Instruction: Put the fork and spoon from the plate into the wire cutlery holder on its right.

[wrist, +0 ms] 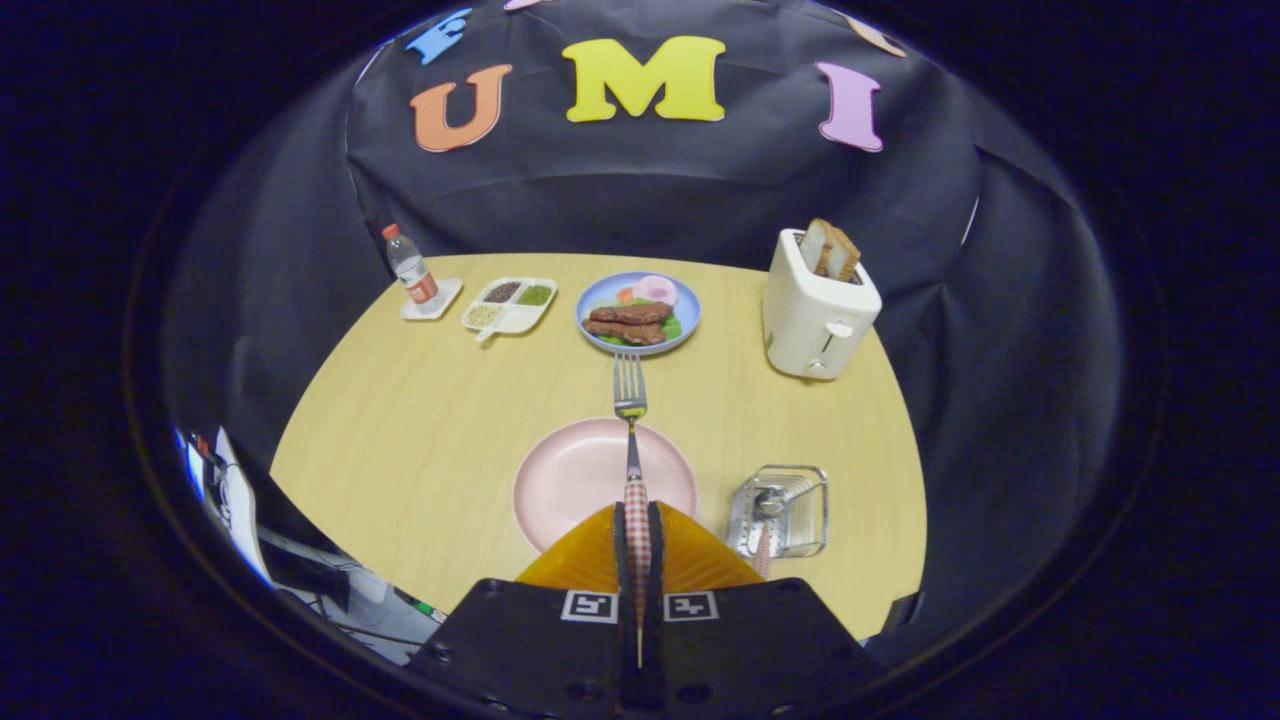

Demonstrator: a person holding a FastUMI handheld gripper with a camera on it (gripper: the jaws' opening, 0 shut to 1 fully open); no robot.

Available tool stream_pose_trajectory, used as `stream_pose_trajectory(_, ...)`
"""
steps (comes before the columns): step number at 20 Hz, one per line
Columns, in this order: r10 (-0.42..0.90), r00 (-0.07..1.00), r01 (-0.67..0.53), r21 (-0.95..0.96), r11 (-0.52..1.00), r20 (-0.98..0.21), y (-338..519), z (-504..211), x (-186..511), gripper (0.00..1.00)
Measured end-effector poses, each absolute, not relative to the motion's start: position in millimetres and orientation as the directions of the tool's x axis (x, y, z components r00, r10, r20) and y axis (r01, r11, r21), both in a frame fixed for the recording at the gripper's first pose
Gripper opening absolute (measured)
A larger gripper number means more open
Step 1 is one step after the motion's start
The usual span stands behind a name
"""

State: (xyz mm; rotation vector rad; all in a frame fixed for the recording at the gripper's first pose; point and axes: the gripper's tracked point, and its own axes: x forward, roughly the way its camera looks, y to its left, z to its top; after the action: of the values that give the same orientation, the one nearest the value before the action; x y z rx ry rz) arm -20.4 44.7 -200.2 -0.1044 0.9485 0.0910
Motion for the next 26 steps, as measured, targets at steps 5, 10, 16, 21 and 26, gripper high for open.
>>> stream_pose_trajectory(5, -0.001, 0.447, -0.059, -0.031, 0.998, -0.894, -20, -185, -39, 0.02)
stream_pose_trajectory(10, -0.023, 0.255, 0.031, -0.015, 0.999, -0.967, -64, -200, -51, 0.02)
stream_pose_trajectory(16, 0.022, 0.043, 0.142, 0.028, 0.989, -0.999, -76, -234, -46, 0.02)
stream_pose_trajectory(21, 0.04, -0.091, 0.277, 0.013, 0.961, -0.995, -85, -262, -39, 0.02)
stream_pose_trajectory(26, 0.046, -0.128, 0.29, 0.007, 0.957, -0.991, -81, -275, -26, 0.02)
